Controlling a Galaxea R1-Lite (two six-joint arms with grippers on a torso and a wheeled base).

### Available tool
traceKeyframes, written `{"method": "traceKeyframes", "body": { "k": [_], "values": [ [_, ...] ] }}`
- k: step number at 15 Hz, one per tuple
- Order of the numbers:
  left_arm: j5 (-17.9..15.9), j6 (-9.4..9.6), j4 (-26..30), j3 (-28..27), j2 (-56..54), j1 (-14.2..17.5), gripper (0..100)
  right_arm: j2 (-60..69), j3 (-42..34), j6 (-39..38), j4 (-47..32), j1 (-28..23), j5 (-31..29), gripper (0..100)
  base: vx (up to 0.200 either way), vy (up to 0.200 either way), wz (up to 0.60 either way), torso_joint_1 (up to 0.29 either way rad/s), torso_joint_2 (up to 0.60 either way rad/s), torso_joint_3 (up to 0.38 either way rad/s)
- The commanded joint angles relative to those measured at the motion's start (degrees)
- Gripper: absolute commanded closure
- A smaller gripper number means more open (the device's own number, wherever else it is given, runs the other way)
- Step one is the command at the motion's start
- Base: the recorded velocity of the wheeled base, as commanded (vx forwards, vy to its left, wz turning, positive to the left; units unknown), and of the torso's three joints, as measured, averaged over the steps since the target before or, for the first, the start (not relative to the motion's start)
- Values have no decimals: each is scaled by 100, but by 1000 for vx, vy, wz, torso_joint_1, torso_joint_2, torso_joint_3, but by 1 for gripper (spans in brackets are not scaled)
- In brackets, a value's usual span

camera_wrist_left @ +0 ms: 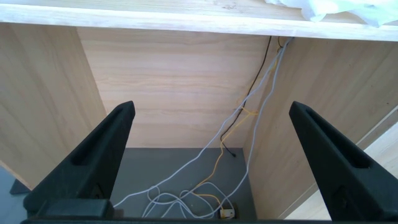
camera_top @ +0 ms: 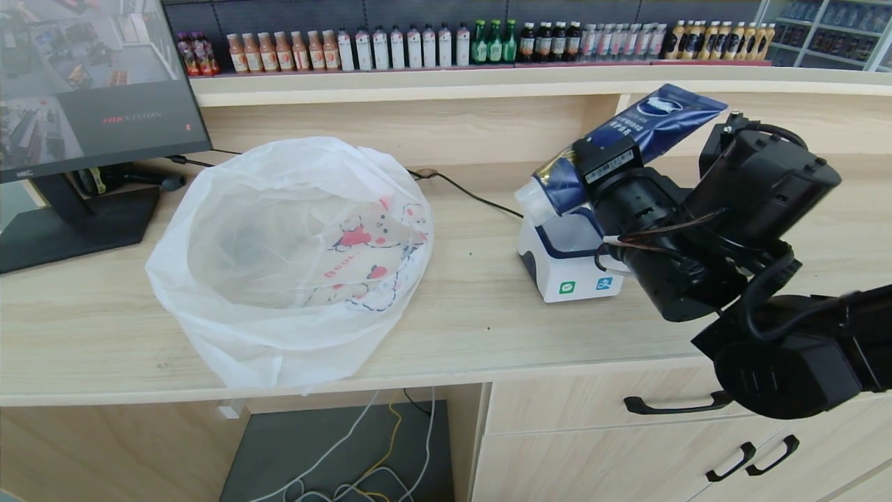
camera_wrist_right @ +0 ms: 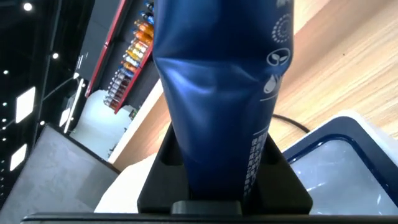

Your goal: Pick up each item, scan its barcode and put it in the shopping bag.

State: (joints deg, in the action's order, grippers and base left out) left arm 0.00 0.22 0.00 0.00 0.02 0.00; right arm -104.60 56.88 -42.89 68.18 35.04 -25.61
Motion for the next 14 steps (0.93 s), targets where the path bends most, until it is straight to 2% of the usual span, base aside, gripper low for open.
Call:
{"method": "traceKeyframes", "body": {
  "k": [1, 5, 7, 9, 11, 14],
  "values": [
    [0, 4, 0, 0, -2, 0, 0, 194, 16, 167, 20, 74, 4, 100, 0, 0, 0, 0, 0, 0],
    [0, 4, 0, 0, -2, 0, 0, 449, 7, 905, 37, 276, 12, 100, 0, 0, 0, 0, 0, 0],
    [0, -4, 0, 0, -2, 0, 0, 554, 7, 1564, 81, 408, 4, 100, 0, 0, 0, 0, 0, 0],
    [0, 4, 0, 0, -2, -9, 0, 677, 7, 2320, 108, 504, 12, 100, 0, 0, 0, 0, 0, 0],
    [0, 4, 0, 0, -2, 0, 0, 712, -72, 3313, 468, 539, 188, 100, 0, 0, 0, 0, 0, 0],
    [0, 13, 0, 0, -2, -9, 0, 695, -459, 4675, 1250, 539, 856, 100, 0, 0, 0, 0, 0, 0]
  ]
}}
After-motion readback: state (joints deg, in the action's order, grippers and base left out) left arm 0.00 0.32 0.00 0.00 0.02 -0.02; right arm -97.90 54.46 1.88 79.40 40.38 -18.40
